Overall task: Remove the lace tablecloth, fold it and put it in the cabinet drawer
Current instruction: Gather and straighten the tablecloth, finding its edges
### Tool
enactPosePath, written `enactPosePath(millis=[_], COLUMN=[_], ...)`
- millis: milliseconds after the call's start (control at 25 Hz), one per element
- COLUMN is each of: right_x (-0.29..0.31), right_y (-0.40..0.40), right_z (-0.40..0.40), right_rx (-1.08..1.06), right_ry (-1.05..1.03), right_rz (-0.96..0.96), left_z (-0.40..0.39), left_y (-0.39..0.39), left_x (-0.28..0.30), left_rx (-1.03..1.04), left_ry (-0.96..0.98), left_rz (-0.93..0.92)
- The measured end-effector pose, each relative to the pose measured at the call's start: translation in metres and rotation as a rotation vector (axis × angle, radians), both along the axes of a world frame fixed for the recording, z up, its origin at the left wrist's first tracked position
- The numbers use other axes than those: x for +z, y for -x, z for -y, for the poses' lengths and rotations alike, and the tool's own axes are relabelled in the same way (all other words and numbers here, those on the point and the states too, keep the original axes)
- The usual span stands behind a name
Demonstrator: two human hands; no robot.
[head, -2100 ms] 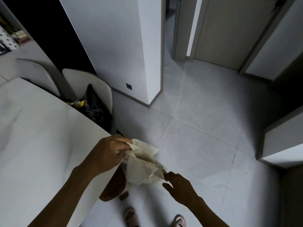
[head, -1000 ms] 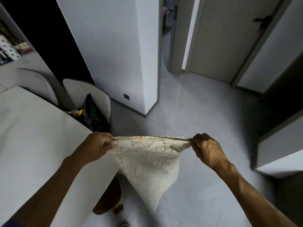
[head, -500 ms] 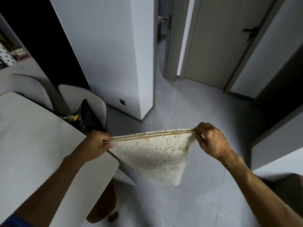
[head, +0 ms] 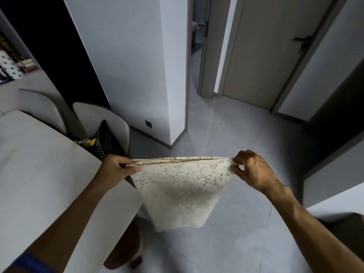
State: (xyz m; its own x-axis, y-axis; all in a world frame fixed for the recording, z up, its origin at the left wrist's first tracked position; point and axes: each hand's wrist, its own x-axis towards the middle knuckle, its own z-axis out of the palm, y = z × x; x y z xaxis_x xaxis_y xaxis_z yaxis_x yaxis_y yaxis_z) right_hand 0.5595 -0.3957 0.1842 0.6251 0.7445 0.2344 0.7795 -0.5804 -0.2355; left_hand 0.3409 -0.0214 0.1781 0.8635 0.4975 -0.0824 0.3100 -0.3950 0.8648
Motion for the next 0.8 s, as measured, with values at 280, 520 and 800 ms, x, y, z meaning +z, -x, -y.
enactPosePath(millis=[280, 520, 800], right_x=[0.004, 0.007, -0.001], right_y=[-0.008, -0.012, -0.01], right_z=[0.002, -0.017, -0.024], right_rx=[-0.18, -0.249, -0.309], right_ry=[-0.224, -0.429, -0.573], right_rz=[-0.443, -0.629, -0.792], left_z=[-0.006, -0.005, -0.012], left_y=[-0.008, -0.003, -0.001], left_x=[0.024, 0.018, 0.017], left_rx=[-0.083, 0.091, 0.04], left_ry=[0.022, 0.211, 0.241], left_rz=[0.029, 0.144, 0.168])
